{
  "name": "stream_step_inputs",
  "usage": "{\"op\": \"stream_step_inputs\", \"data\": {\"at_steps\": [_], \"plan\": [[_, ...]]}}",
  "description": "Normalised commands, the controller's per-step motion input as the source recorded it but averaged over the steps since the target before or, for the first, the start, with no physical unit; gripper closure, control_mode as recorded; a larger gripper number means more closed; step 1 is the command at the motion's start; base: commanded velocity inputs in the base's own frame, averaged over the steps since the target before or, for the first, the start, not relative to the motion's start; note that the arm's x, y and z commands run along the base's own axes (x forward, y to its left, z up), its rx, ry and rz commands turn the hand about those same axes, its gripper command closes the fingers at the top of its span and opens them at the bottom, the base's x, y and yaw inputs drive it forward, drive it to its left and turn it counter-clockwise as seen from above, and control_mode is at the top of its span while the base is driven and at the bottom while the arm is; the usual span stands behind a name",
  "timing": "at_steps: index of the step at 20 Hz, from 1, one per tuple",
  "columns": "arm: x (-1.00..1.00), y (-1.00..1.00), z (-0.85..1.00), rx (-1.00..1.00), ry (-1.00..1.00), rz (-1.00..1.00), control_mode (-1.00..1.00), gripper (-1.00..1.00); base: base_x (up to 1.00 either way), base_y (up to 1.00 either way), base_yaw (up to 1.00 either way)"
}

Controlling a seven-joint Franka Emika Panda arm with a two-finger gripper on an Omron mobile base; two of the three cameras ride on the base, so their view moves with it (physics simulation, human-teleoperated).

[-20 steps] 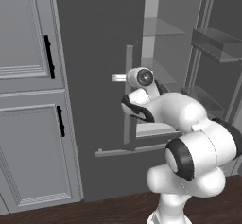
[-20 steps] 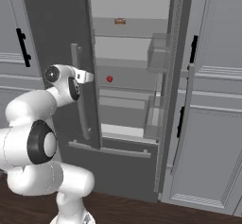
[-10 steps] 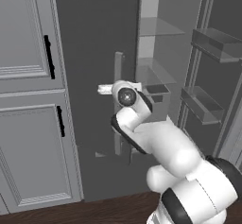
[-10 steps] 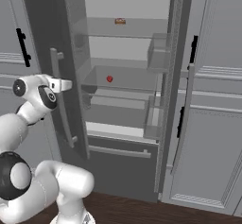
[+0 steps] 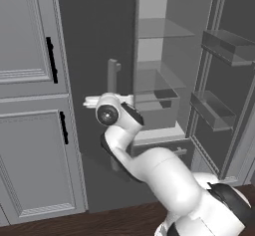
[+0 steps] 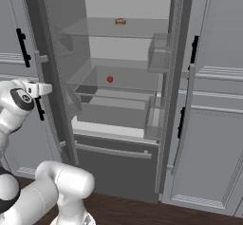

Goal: Take the strawberry from the fridge and place it on top of the pancake, located on the dining counter.

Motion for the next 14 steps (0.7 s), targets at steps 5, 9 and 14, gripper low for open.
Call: {"op": "stream_step_inputs", "data": {"at_steps": [5,9,14], "plan": [[-0.17,0.36,-0.06,0.00,0.00,-0.08,-1.00,-1.00,0.00,0.00,0.00],[-0.67,0.00,0.03,0.04,0.00,-0.07,-1.00,-1.00,0.00,0.00,0.00],[-0.72,-0.29,0.19,0.21,0.07,-0.02,-1.00,-1.00,0.00,0.00,0.00]]}}
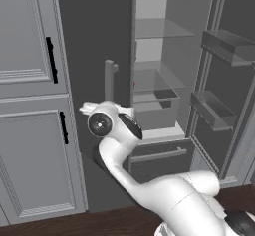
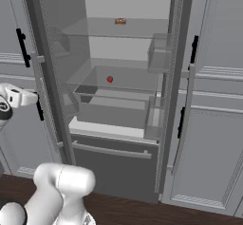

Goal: Take the strawberry from the fridge and place it on top of the pancake, located on the dining counter.

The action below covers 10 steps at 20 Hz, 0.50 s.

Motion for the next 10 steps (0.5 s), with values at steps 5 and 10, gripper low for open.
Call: {"op": "stream_step_inputs", "data": {"at_steps": [5,10], "plan": [[-0.32,-0.71,0.14,0.49,0.08,0.11,-1.00,-1.00,0.00,0.00,0.00],[-0.15,-1.00,0.12,0.83,0.03,0.19,-1.00,-1.00,0.00,0.00,0.00]]}}
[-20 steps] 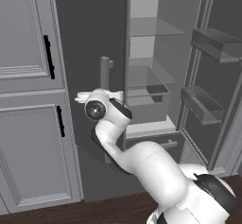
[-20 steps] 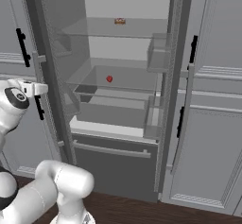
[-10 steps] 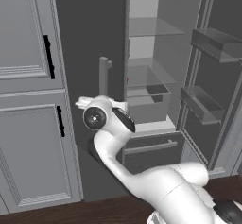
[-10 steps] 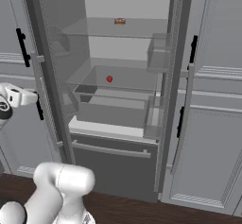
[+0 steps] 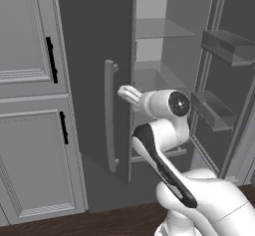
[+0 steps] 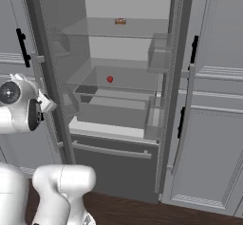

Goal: Take the strawberry from the fridge and place it on top of the pancake, located on the dining counter.

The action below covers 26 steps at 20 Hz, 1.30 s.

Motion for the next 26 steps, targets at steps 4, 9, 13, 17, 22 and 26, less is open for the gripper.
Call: {"op": "stream_step_inputs", "data": {"at_steps": [4,9,13,17,22,26], "plan": [[0.14,-1.00,0.16,0.87,0.25,0.11,-1.00,-1.00,0.00,0.00,0.00],[0.92,-0.51,0.07,0.72,0.43,0.18,-1.00,-1.00,0.00,0.00,0.00],[1.00,0.02,0.25,0.47,0.71,0.13,-1.00,-1.00,0.00,0.00,0.00],[1.00,0.09,0.09,0.29,0.89,0.08,-1.00,-1.00,0.00,0.00,0.00],[0.35,0.56,0.02,0.35,0.64,0.33,-1.00,-1.00,0.00,0.00,0.00],[0.01,0.72,-0.07,0.27,0.25,0.45,-1.00,-1.00,0.00,0.00,0.00]]}}
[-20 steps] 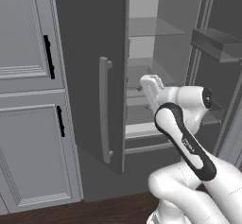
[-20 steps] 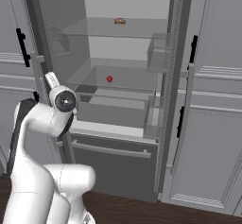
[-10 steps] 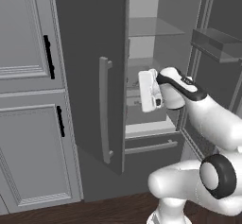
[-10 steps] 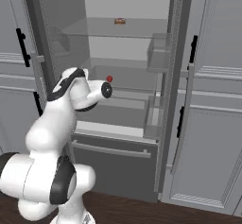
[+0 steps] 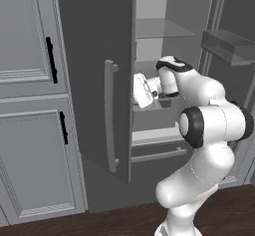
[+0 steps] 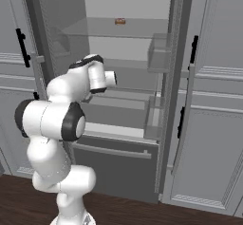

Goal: Take the strawberry from the fridge and place it on top of the pancake, located on the dining counter.

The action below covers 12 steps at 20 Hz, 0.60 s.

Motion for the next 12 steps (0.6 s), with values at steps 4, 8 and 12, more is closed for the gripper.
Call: {"op": "stream_step_inputs", "data": {"at_steps": [4,8,12], "plan": [[-0.07,0.94,-0.37,0.01,0.11,0.36,-1.00,-1.00,0.00,0.00,0.00],[-0.44,1.00,-0.31,0.00,0.03,0.31,-1.00,-1.00,0.00,0.00,0.00],[-0.61,1.00,-0.26,0.00,0.02,0.25,-1.00,-1.00,0.00,0.00,0.00]]}}
